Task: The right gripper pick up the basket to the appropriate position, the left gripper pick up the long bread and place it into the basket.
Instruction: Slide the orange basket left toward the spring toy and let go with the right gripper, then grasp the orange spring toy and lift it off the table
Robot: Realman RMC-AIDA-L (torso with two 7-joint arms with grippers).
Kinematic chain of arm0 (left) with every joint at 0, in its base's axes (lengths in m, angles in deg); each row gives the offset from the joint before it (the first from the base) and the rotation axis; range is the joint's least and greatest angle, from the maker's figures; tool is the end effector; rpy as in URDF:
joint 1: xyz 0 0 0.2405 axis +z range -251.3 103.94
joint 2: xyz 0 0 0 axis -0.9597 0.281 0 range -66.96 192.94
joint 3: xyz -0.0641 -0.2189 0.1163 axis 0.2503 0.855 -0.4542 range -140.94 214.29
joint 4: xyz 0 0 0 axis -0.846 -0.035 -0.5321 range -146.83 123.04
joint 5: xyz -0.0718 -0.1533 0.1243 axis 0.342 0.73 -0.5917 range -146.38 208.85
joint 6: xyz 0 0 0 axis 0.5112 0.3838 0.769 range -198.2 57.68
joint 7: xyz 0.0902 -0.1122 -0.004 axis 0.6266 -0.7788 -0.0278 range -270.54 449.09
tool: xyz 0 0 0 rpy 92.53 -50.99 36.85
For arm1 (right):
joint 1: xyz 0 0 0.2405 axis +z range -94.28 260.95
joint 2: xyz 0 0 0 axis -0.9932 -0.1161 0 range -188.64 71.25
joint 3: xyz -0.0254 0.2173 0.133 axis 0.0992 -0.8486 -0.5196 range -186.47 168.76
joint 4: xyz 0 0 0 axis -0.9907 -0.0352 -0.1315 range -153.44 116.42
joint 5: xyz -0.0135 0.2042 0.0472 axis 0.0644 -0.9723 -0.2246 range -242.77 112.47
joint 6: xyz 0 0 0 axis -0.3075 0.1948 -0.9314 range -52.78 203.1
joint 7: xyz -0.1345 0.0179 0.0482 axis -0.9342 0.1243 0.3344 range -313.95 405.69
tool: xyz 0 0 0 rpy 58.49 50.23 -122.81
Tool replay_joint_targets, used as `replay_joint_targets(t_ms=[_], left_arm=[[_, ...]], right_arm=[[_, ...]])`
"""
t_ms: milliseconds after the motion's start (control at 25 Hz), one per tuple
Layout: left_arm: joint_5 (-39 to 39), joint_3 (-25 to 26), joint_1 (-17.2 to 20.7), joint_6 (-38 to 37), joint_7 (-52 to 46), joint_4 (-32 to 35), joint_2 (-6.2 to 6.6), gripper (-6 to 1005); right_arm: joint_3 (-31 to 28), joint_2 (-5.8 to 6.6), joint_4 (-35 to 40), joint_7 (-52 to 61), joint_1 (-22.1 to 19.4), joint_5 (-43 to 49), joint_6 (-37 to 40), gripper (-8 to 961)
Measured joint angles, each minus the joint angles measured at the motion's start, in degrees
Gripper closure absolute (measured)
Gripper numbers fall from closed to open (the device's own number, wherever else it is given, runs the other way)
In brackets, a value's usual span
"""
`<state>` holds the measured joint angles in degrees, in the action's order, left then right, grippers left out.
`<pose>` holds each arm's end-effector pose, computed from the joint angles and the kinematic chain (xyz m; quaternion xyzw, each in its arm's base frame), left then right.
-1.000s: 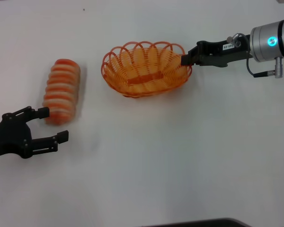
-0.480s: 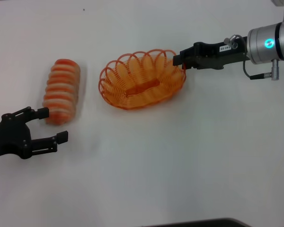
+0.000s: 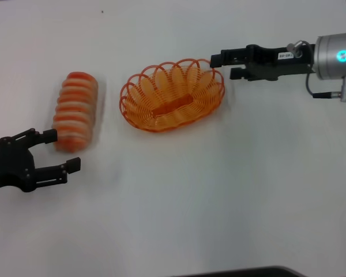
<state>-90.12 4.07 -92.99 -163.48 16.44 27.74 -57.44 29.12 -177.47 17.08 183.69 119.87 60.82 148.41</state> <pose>-0.3239 0.2637 0.0026 -0.9283 -0.2602 -0.2160 0.1548 0.2737 0.3739 -0.0085 -0.7257 0.6462 0.2019 0.1225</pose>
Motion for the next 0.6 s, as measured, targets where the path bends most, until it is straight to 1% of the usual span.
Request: replay_joint_targets(t_ms=[40,160,240,320,400,480,600], left_arm=[[0.0,0.0,0.0,0.0,-0.1,0.0,0.02,152],[0.0,0.1,-0.1,-0.1,-0.3,0.0,0.04,154],[0.1,0.3,-0.1,-0.1,-0.3,0.0,-0.01,155],[0.1,0.6,-0.1,-0.1,-0.3,0.0,-0.13,156],[0.1,0.9,0.0,-0.1,-0.4,0.0,-0.21,157],[0.2,0.9,0.0,-0.1,-0.4,0.0,-0.22,158],[0.2,0.9,0.0,-0.2,-0.4,0.0,-0.13,159]], right_arm=[[-0.1,0.28,0.1,-0.3,-0.4,-0.5,0.1,332],[-0.2,1.33,0.6,-3.0,-2.2,-4.9,2.0,193],[-0.5,1.7,1.5,-6.5,-3.7,-8.6,4.2,101],[-1.0,1.76,2.5,-11.6,-5.4,-12.9,6.6,74],[-1.5,1.66,3.1,-20.0,-7.2,-17.0,8.8,46],[-1.4,1.68,3.6,-28.7,-8.3,-18.4,10.4,19],[-1.3,1.67,4.5,-42.5,-10.1,-17.7,11.6,25]])
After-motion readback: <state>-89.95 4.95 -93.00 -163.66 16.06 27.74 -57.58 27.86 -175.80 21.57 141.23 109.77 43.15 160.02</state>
